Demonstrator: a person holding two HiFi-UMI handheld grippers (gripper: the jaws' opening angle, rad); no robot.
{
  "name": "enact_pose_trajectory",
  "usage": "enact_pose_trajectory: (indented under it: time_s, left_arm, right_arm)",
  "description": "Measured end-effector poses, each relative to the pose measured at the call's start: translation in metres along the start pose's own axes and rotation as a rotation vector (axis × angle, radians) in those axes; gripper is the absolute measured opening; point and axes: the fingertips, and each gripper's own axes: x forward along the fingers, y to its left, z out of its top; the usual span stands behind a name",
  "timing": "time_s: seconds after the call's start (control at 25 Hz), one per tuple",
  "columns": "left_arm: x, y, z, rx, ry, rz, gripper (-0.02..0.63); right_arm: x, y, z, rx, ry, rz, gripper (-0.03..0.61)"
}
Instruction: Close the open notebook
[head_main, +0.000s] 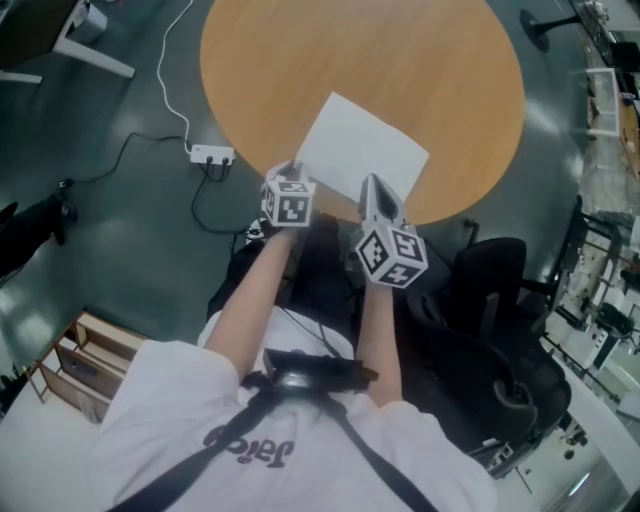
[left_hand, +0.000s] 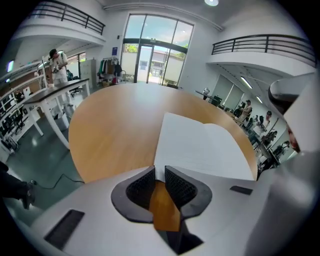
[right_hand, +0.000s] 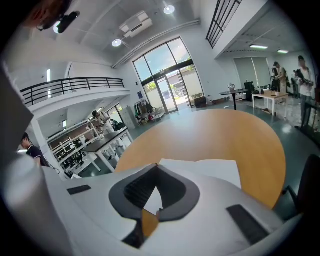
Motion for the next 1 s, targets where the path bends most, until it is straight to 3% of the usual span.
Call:
enact_pose_trajectory:
  time_s: [0.4, 0.56, 0.8, 1.0]
  left_arm:
    - [0.008, 0.004, -0.006, -0.156, -0.017, -0.071, 0.049]
    - [0.004, 0.0, -0.01, -0.194, 0.022, -0.112, 0.043]
    - [-0.002, -0.002, 0.005, -0.21, -0.065, -0.146, 0.032]
    - [-0.018, -0.012, -0.006, -0.256, -0.007, -0.204, 0.032]
  right_arm:
    - [0.003, 0.015, 0.004, -0.009, -0.027, -0.001, 0.021]
    - [0.003, 0.016, 0.004, -0.007, -0.034, -0.015, 0.021]
    - [0.002, 0.019, 0.009, -0.003, -0.054, -0.013, 0.021]
    - [-0.003, 0.02, 0.01, 0.005, -0.074, -0.014, 0.021]
